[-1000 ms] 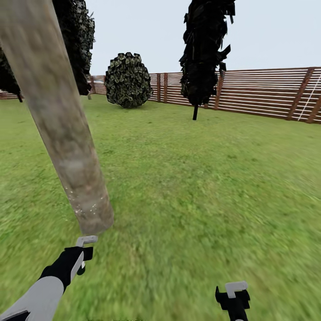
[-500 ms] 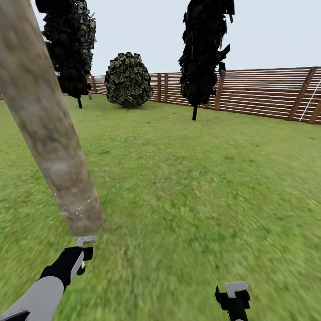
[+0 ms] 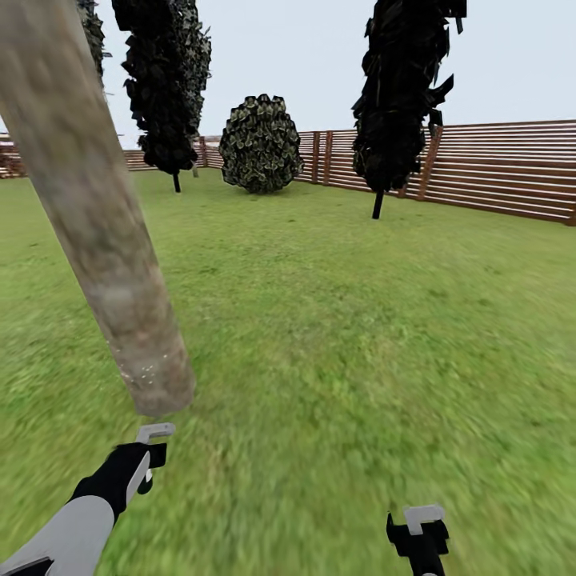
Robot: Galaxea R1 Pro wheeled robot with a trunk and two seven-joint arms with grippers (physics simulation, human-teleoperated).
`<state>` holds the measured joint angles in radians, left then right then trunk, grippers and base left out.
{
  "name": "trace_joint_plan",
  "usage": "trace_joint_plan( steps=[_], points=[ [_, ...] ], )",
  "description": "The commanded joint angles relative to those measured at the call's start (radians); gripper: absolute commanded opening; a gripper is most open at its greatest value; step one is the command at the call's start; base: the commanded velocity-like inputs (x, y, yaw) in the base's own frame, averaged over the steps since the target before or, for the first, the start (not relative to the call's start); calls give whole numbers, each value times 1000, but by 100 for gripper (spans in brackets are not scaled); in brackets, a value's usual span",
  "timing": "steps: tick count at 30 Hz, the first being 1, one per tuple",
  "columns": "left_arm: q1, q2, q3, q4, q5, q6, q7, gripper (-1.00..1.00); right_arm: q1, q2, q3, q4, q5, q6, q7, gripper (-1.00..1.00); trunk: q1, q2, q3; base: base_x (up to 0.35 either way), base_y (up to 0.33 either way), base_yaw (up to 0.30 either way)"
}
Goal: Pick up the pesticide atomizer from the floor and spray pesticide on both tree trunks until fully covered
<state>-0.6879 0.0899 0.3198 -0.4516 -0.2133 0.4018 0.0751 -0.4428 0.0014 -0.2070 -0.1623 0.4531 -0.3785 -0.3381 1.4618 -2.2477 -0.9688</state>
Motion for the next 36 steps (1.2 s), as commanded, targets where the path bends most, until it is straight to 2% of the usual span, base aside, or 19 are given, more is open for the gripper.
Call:
trace_joint_plan(
  steps=[1,12,19,21,23,25,27,29,30,31,32,33,34,36],
  points=[
    [-1,-1,5,-1,-11,5,-2,-100,-1,0,-6,1,9,-3,-2,100,0,0,-1,227,-198,278],
    [-1,-3,5,-1,-10,4,-1,-100,-1,0,-6,1,9,-5,-2,100,0,0,-1,264,-171,278],
    [-14,-6,5,-20,-8,13,-8,-100,-1,1,-6,1,10,-5,-3,100,0,0,-1,39,-24,278],
    [-33,-31,1,-48,-7,26,-11,-100,-1,0,-6,1,10,-5,-3,100,0,0,-1,0,0,276],
    [-72,-92,-9,-86,-14,81,-9,-100,-1,0,-6,1,10,-5,-3,100,0,0,-1,0,0,275],
    [-102,-121,-31,-105,-16,123,-8,-100,-1,0,-6,1,10,-5,-3,100,0,0,-1,0,0,269],
    [-132,-130,-65,-113,-16,148,-8,-100,-1,0,-6,1,10,-5,-3,100,0,0,-1,0,0,222],
    [-143,-120,-80,-116,-20,154,-8,-100,-1,0,-6,1,9,-5,-3,100,0,0,-1,0,0,66],
    [-145,-105,-83,-118,-21,155,-7,-100,-1,0,-6,1,9,-5,-3,100,0,0,-1,0,0,26],
    [-146,-77,-84,-120,-21,156,-9,-100,-1,0,-6,1,8,-5,-4,100,0,0,-1,0,0,14],
    [-146,-35,-84,-122,-18,157,-12,-100,-1,0,-6,1,7,-5,-4,100,0,0,-1,0,0,6],
    [-146,-10,-84,-123,-17,158,-14,-100,-1,0,-6,1,7,-5,-4,100,0,0,-1,0,0,3],
    [-147,4,-85,-123,-16,157,-15,-100,-1,0,-6,1,7,-5,-4,100,0,0,-1,0,0,1],
    [-147,-1,-94,-124,-16,157,-19,-100,-1,0,-6,1,7,-5,-4,100,0,0,-1,0,0,0]
  ],
)
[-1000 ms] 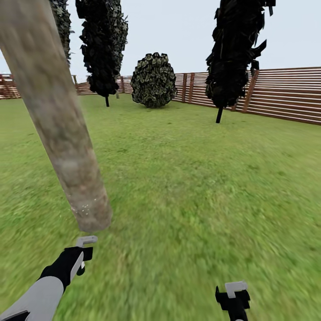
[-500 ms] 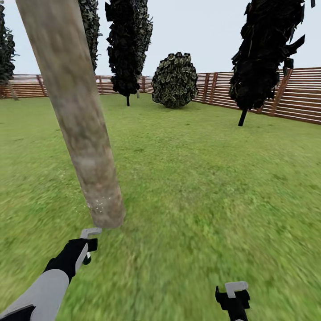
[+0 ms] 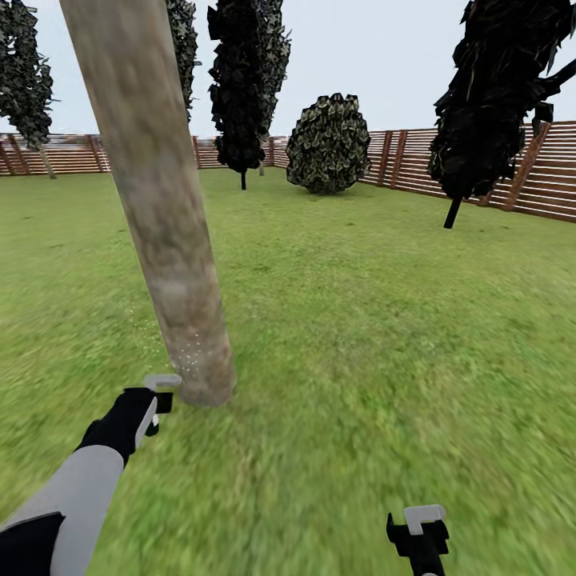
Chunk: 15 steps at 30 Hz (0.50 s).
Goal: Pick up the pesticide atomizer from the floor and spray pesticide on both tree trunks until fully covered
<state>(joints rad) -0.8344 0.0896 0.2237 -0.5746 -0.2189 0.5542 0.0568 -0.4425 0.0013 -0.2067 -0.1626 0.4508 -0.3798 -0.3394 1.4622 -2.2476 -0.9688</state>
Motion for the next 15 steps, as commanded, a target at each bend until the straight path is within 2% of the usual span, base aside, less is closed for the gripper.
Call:
trace_joint_plan(
  steps=[1,3,5,9,11,12,13,14,15],
  points=[
    [-8,-17,-19,-1,-10,5,-13,-100,-1,0,-7,2,9,-4,-3,100,0,0,-1,0,0,0],
    [-22,-28,-55,-1,-10,8,-24,-100,-1,-1,-8,2,8,-4,-3,100,0,0,-1,0,0,0],
    [-34,-25,-71,-1,-10,22,-29,-100,-1,-1,-8,2,8,-4,-2,100,0,0,-1,0,0,0],
    [-62,37,-77,-1,-10,54,-84,-100,-1,-1,-8,2,8,-2,-3,100,0,0,-1,0,0,0],
    [-64,49,-79,-1,-11,56,-117,-100,-1,-1,-8,2,8,-2,-2,100,0,0,-1,0,0,0],
    [-66,34,-82,-4,-10,56,-125,-100,-1,-1,-8,2,8,-2,-2,100,0,0,-1,0,0,0],
    [-94,-15,-91,-24,-11,76,-130,-100,-1,-1,-8,2,9,-2,-2,100,0,0,-1,0,0,0],
    [-122,-13,-91,-27,-11,115,-132,-100,-1,-1,-8,2,9,-2,-1,100,0,0,-1,0,0,0],
    [-128,-8,-91,-27,-12,122,-132,-100,-1,-1,-8,2,9,-2,-1,100,0,0,-1,0,0,0]
  ],
)
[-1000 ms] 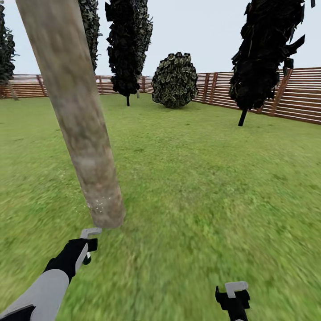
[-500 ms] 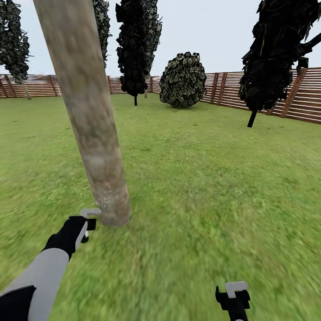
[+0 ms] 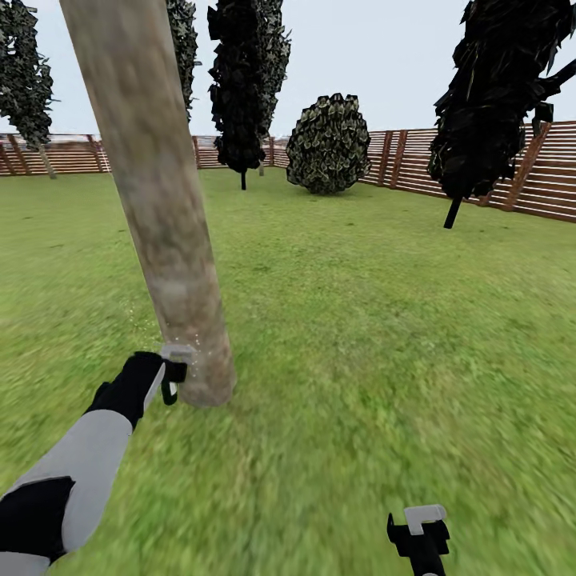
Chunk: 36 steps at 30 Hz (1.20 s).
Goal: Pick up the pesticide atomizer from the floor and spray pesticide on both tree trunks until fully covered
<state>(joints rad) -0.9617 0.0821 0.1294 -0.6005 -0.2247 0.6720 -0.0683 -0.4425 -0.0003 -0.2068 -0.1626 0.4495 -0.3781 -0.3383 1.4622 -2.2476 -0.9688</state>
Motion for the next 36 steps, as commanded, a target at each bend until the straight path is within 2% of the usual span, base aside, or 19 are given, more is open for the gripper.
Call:
trace_joint_plan(
  steps=[1,2,4,5,7,8,13,18,24,36],
  points=[
    [-6,32,5,-2,-5,13,-9,-100,-1,0,-8,1,11,-4,-2,100,0,0,-1,0,0,0],
    [-6,51,4,-2,-4,15,-9,-100,-1,0,-8,1,11,-4,-2,100,0,0,-1,0,0,0],
    [-8,59,4,-3,-2,17,-10,-100,-1,0,-8,1,11,-4,-2,100,0,0,-1,0,0,0],
    [-10,57,4,-3,-2,18,-10,-100,-1,0,-8,1,11,-4,-2,100,0,0,-1,0,0,0],
    [-13,25,3,-43,-2,23,-14,-100,-1,0,-8,1,11,-4,-2,100,0,0,-1,0,0,0],
    [-16,20,3,-59,-2,32,-15,-100,-1,0,-8,1,11,-4,-2,100,0,0,-1,0,0,0],
    [-17,32,1,-116,-5,89,-21,-100,-1,0,-7,1,11,-4,-2,100,0,0,-1,0,0,0],
    [-10,31,-1,-131,-4,93,-27,-100,-1,1,-7,1,10,-4,-2,100,0,0,-1,0,0,28],
    [-9,24,-2,-131,-5,93,-27,-100,-1,2,-7,1,9,-4,-2,100,0,0,-1,37,-182,239],
    [-9,20,5,-130,-8,90,-18,-100,-1,0,-8,0,9,-4,-4,100,0,0,-1,210,-209,14]
  ],
)
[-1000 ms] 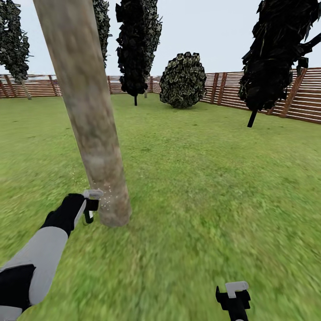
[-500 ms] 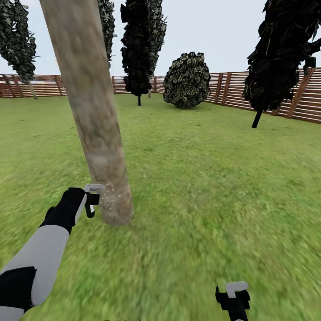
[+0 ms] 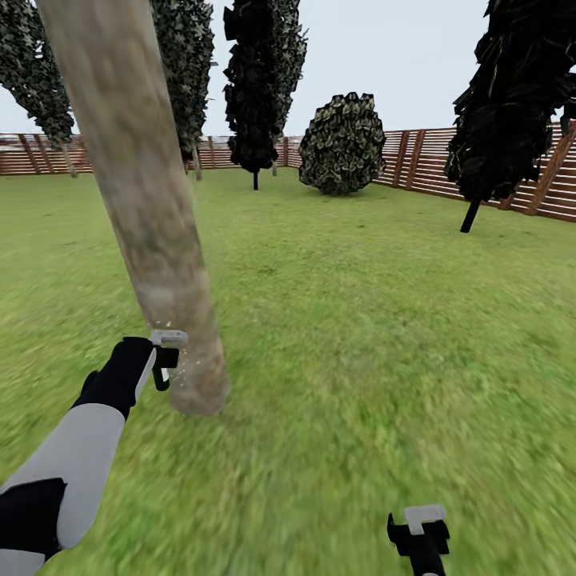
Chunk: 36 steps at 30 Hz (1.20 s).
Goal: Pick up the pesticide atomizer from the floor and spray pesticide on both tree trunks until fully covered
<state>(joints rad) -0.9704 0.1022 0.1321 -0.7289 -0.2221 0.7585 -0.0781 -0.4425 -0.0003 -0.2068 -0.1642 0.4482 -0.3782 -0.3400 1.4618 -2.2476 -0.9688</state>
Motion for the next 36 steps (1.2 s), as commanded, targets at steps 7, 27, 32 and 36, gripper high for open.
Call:
trace_joint_plan(
  steps=[7,27,32,36],
  points=[
    [-1,0,3,-1,-13,4,-7,-100,-1,0,-8,2,10,-4,-2,100,0,0,-1,179,-216,0],
    [-1,1,4,0,-14,4,-4,-100,-1,0,-8,2,10,-4,-2,100,0,0,-1,4,-274,181],
    [0,3,6,2,-14,4,-2,-100,-1,-1,-8,2,10,-5,-2,100,0,0,-1,0,-275,37],
    [2,8,9,6,-14,4,-2,-100,-1,-4,-8,2,10,-4,-2,100,0,0,-1,0,-275,1]
  ],
)
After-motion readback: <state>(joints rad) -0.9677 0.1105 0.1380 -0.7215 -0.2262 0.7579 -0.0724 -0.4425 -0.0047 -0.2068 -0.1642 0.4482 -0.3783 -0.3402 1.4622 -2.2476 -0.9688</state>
